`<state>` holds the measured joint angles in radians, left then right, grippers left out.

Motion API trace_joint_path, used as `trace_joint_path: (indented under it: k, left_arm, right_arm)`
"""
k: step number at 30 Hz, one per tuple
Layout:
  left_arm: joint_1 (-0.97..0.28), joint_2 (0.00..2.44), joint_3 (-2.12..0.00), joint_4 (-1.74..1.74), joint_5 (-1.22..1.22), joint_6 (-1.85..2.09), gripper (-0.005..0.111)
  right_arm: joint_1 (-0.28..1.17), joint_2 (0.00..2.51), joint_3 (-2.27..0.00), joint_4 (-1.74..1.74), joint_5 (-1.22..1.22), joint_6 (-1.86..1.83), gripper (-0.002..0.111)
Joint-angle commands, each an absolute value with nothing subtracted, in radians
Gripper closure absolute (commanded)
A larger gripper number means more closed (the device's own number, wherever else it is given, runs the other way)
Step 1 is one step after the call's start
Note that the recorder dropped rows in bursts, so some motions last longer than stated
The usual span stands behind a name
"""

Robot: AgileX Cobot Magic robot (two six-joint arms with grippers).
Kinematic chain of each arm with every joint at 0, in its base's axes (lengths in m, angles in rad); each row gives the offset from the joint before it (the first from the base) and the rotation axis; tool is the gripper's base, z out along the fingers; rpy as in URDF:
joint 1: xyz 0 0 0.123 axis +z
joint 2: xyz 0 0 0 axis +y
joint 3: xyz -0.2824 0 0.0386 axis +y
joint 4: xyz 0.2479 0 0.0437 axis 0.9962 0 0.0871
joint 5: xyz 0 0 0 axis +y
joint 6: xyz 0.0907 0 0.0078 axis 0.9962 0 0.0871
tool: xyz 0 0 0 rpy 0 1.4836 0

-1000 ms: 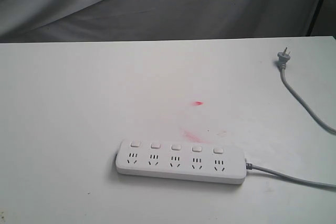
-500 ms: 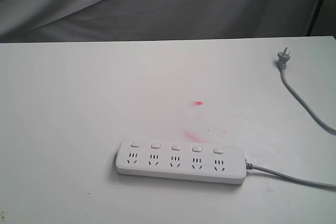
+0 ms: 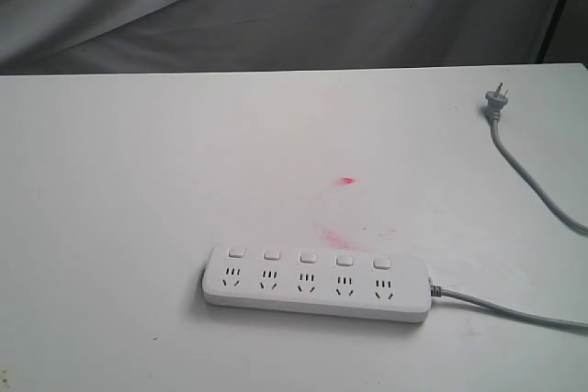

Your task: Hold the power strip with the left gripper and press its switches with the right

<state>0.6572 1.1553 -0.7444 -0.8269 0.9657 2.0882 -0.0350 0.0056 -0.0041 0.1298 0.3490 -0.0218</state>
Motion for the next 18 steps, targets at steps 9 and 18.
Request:
trace_joint_path:
  k: [9,18]
  left_arm:
    - [0.475,1.248,-0.738,-0.781,0.941,2.093,0.028]
    - [0.288,1.481,-0.738,-0.781,0.753,2.093,0.028]
  right_arm:
    - [-0.030,0.000,0.000,0.130,0.344,-0.024,0.108]
    - [-0.030,0.000,0.000,0.130,0.344,-0.024,0.108]
